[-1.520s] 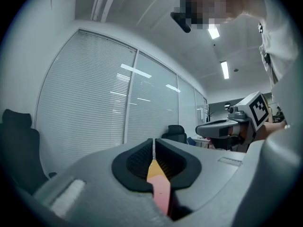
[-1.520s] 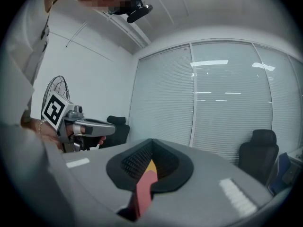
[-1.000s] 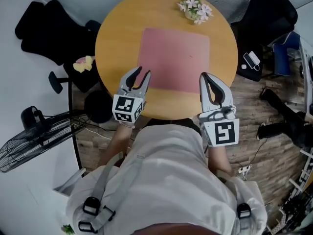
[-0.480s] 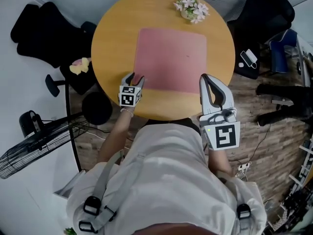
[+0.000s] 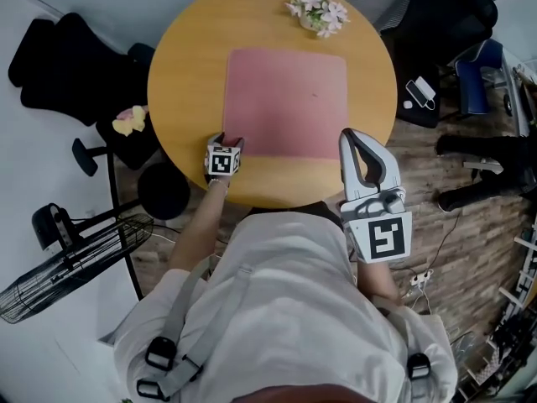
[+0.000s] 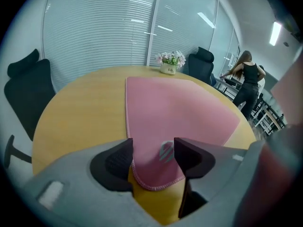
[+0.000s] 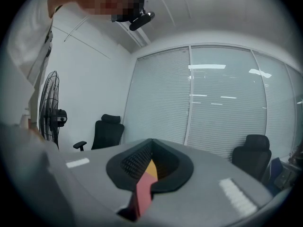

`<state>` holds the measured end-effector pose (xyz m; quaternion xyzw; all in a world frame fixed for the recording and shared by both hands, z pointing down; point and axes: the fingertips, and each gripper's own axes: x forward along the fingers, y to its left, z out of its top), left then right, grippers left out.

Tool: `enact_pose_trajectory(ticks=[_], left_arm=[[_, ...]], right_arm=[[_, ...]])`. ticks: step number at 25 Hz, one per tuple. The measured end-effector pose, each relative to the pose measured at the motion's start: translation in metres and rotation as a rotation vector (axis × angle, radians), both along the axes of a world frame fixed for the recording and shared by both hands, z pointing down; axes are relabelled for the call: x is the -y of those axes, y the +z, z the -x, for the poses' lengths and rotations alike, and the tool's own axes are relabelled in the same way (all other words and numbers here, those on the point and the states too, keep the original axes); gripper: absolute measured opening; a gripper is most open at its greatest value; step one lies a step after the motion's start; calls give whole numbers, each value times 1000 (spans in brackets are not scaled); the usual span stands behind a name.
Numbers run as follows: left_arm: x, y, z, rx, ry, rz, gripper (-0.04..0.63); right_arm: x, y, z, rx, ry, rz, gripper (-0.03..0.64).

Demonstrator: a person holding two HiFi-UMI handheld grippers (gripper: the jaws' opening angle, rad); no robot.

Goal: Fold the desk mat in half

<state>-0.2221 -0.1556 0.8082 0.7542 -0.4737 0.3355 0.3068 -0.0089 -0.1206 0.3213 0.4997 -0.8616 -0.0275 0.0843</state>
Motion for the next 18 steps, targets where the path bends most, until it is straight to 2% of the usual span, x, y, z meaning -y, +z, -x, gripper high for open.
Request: enact_pose_trajectory(ticks=[6,12,18], left_arm=[[2,1,-3,47,12,-45,267],[0,1,-4,75,29,-52,252],[-3,6,-10,72,38,-32,223]], right_arm=[[3,3,-9,-8,18,4,6],[-1,7,-12,-14,3,-16,6],[-1,11,-13,-9,5,5,6]])
